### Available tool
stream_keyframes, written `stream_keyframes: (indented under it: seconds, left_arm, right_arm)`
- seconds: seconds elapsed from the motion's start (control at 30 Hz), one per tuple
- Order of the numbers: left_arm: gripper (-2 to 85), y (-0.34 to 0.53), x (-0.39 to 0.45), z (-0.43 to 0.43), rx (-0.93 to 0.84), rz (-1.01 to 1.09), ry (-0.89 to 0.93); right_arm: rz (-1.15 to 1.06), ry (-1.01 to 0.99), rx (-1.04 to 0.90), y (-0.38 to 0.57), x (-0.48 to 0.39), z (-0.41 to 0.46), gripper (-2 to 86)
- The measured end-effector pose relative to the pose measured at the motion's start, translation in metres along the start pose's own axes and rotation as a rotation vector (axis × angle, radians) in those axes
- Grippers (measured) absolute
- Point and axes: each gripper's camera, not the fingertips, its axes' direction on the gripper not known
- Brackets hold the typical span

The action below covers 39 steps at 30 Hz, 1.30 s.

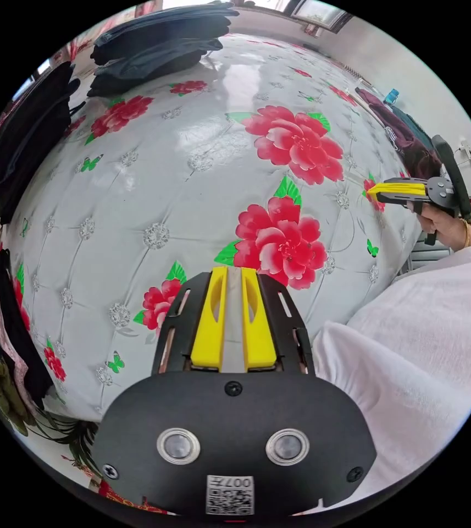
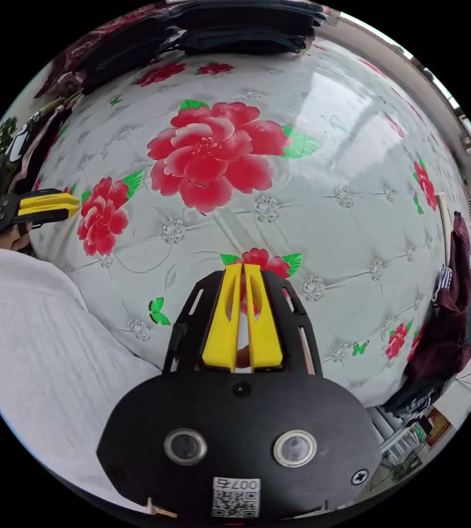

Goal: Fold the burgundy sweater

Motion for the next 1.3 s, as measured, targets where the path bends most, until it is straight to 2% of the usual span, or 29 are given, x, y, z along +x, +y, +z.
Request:
stream_keyframes:
  seconds: [0.13, 0.23, 0.3, 0.5, 0.6, 0.73, 0.87, 0.9, 1.03, 1.2, 1.3]
  left_arm:
    - [4.8, -0.010, 0.010, -0.008, 0.019, -0.013, 0.051]
    - [4.8, -0.011, 0.023, -0.015, 0.019, -0.010, 0.003]
    - [4.7, -0.006, 0.033, -0.020, 0.022, -0.038, -0.027]
    - [4.0, 0.017, 0.067, -0.023, 0.009, -0.186, 0.023]
    - [3.6, 0.017, 0.085, -0.019, -0.021, -0.227, 0.023]
    - [2.9, 0.005, 0.110, -0.023, -0.010, -0.230, 0.016]
    - [2.1, -0.007, 0.124, -0.023, -0.003, -0.232, 0.009]
    - [1.9, -0.008, 0.126, -0.022, -0.002, -0.234, 0.014]
    - [1.3, -0.008, 0.129, -0.018, 0.016, -0.243, 0.069]
    - [1.3, 0.003, 0.124, -0.018, 0.032, -0.220, 0.101]
    - [1.6, 0.015, 0.118, -0.021, 0.056, -0.194, 0.114]
  right_arm:
    - [0.068, -0.040, 0.044, 0.007, 0.002, -0.002, 0.7]
    - [0.146, -0.151, 0.123, 0.022, 0.020, -0.005, 2.6]
    - [0.331, -0.157, 0.201, 0.045, 0.058, -0.012, 4.7]
    - [0.818, 0.109, 0.422, 0.142, 0.208, -0.053, 7.7]
    - [0.949, 0.198, 0.427, 0.181, 0.280, -0.063, 8.6]
    - [1.008, 0.246, 0.344, 0.201, 0.345, -0.058, 9.2]
    - [1.098, 0.006, 0.166, 0.213, 0.399, -0.012, 6.9]
    - [1.105, 0.059, 0.203, 0.218, 0.398, -0.012, 5.8]
    - [1.048, 0.060, 0.225, 0.219, 0.387, -0.011, 3.2]
    - [0.769, -0.238, 0.588, 0.235, 0.313, -0.041, 1.4]
    - [0.553, -0.353, 0.633, 0.221, 0.249, -0.056, 1.1]
